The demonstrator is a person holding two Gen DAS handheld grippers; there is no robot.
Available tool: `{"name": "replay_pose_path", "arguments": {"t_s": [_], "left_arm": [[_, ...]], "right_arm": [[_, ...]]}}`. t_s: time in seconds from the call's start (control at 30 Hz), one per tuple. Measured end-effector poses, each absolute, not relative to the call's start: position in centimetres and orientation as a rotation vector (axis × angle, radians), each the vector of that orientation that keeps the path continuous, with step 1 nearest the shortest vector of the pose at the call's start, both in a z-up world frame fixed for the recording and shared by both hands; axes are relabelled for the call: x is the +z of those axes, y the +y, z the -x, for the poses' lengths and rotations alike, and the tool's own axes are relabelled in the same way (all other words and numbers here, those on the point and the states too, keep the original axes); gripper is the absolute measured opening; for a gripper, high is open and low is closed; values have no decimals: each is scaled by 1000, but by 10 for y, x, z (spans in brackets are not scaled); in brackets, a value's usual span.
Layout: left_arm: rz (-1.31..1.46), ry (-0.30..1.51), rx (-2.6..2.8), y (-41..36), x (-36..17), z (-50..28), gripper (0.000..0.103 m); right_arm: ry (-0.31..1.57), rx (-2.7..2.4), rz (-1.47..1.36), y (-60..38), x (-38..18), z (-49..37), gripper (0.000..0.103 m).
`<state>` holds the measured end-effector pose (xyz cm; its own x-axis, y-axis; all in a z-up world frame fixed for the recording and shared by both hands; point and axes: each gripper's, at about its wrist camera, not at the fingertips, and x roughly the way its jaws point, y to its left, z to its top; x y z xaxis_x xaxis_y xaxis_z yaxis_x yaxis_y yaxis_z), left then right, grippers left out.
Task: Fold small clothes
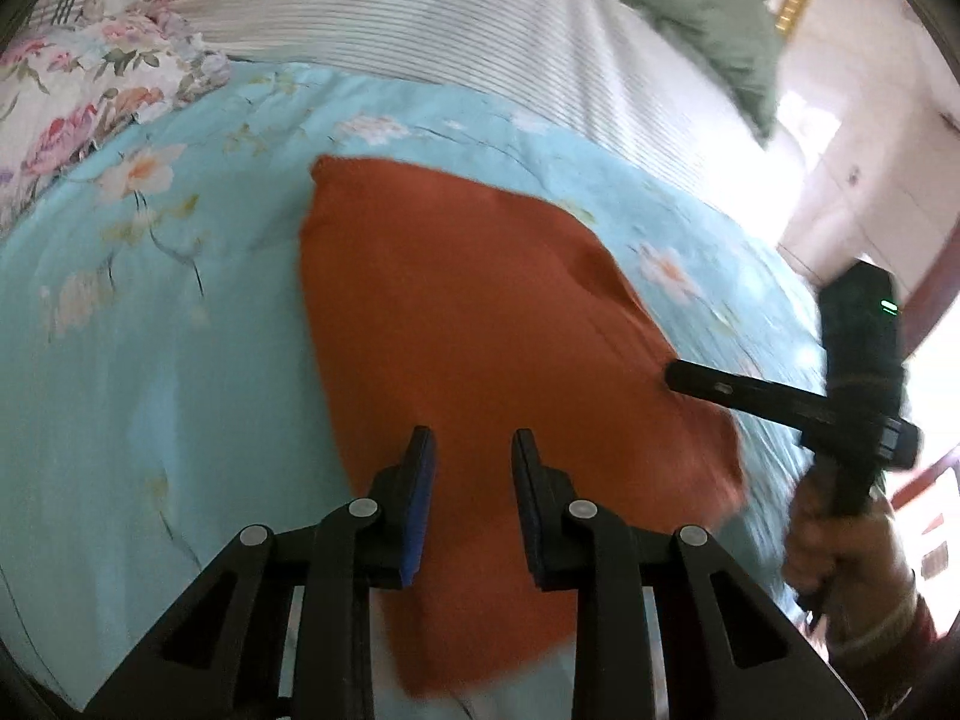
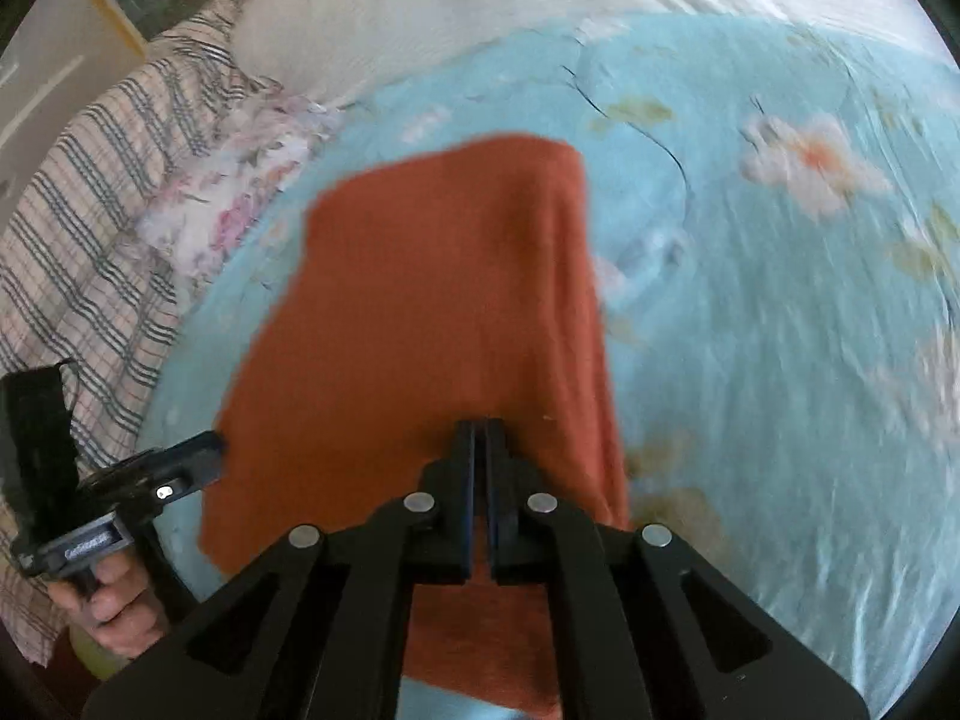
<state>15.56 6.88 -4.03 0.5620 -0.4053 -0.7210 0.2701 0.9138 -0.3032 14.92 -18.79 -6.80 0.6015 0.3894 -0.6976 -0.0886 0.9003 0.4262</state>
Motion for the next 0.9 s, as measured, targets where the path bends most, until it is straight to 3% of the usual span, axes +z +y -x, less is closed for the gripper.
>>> {"name": "replay_pose_path", "arguments": {"t_s": [0.73,0.8,0.87,0.9], "left_arm": [[104,909,-315,57,-56,-113,24],[107,906,-310,58,-52,-108,25],[110,904,-295,59,-49,-103,28],[115,897,-284,61,-47,-99,32]], "right_arm": [[842,286,-384,-189,-46,-115,4],[822,288,-374,-188,-39,-105,10],[809,289,-370,-188,-35,-98,40],[799,289,-361,-188,-33,-93,46]]}}
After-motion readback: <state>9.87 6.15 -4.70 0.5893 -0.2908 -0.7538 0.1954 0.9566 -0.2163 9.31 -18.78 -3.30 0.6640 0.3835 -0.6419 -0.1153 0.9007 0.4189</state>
